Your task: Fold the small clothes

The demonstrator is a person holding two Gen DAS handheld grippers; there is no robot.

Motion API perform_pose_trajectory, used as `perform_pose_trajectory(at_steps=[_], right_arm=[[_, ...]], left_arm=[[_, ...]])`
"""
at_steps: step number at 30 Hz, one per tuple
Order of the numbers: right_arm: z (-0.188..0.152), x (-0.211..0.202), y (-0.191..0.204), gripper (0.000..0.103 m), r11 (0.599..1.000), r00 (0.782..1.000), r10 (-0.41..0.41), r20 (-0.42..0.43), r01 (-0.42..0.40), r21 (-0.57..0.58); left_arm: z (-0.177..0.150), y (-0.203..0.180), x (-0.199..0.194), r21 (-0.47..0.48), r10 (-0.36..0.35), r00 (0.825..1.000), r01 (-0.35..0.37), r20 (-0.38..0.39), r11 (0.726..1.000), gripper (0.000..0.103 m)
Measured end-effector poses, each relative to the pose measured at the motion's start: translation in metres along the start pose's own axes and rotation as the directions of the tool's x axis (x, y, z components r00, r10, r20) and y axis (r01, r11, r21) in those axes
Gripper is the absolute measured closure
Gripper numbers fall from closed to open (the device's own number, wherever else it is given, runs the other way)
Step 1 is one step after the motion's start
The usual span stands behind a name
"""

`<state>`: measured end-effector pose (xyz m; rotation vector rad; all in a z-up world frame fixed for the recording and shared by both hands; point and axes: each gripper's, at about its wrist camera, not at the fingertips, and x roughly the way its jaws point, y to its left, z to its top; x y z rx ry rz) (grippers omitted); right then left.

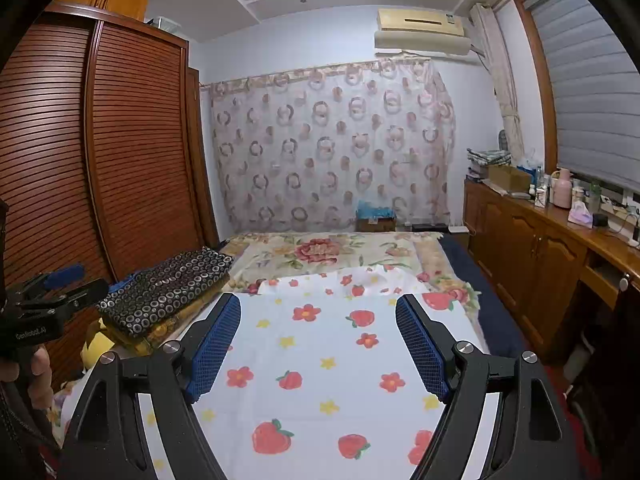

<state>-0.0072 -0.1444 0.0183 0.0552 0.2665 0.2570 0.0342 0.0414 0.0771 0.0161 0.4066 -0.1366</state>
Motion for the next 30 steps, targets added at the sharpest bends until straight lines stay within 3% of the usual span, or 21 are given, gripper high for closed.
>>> perform_pose_trajectory(at_steps=[30], right_arm=[[0.0017,0.0001,-0.0092,0.022,1.0,1.0,0.015,-0.001,-0.015,-0.011]], left_arm=[[-0.0011,0.0015,-0.0014,0.0,-0.001,1.0,0.001,0.002,1.0,0.013]])
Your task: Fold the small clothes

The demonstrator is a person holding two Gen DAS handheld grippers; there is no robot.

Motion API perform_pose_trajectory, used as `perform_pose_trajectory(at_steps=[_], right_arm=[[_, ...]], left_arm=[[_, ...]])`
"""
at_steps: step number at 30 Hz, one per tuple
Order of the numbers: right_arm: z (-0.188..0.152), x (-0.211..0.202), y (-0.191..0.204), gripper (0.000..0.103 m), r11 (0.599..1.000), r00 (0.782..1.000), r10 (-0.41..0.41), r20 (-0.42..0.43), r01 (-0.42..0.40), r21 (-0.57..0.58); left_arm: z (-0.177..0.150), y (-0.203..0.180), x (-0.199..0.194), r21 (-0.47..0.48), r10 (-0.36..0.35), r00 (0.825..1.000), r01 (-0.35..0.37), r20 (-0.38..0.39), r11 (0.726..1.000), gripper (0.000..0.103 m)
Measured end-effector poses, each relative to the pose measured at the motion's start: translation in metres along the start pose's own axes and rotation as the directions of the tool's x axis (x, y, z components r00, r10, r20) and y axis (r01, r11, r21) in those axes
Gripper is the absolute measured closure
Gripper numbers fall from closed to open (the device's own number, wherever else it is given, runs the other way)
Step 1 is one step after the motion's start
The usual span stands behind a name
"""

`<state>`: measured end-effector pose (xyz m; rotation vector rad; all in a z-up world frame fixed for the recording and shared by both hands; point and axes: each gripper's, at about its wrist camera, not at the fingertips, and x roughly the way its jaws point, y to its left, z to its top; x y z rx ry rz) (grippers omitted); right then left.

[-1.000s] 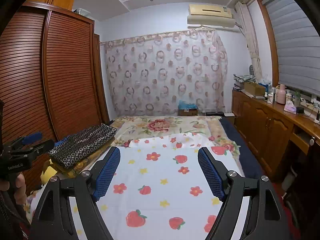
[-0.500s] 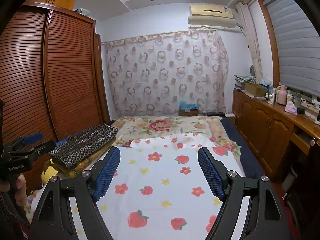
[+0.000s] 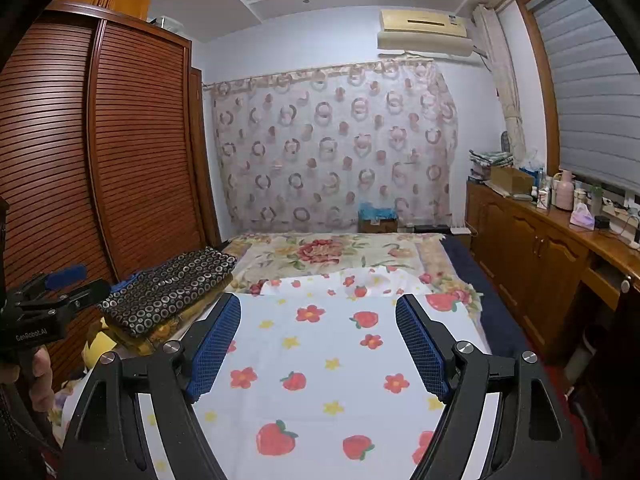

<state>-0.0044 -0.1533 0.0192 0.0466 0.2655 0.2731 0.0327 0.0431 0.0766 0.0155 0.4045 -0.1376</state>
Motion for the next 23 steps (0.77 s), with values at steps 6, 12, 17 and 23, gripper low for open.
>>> perform_pose_trajectory(at_steps=[6,12,17,23], right_arm=[[0.0009,-0.0005,-0.0023,0.022,1.0,1.0,0.003,0.004,-0.003,0.0],[0.0011,0.0001,-0.005,0.021,1.0,1.0,0.006,0.006,-0.006,-0.004],[0.0002,-0.0008,-0.007,0.022,1.0,1.0,0.012,0.006,-0.012,-0.005],[0.0002,-0.0006,-0.0075,0.022,1.0,1.0,0.013,0.005,-0.013,-0.006]], left_arm=[[-0.0002,0.0003,0.0,0.0,-0.001,1.0,0.001,0.001,1.0,0.013],[-0.0005,0.0005,0.0001,-0.001,-0.001,1.0,0.001,0.001,1.0,0.013],[-0.0001,0.0007,-0.0008,0.0,0.0,1.0,0.0,0.003,1.0,0.013],[-0.0007,0.0001,-0.0003,-0.001,0.0,1.0,0.0,0.002,1.0,0.013]])
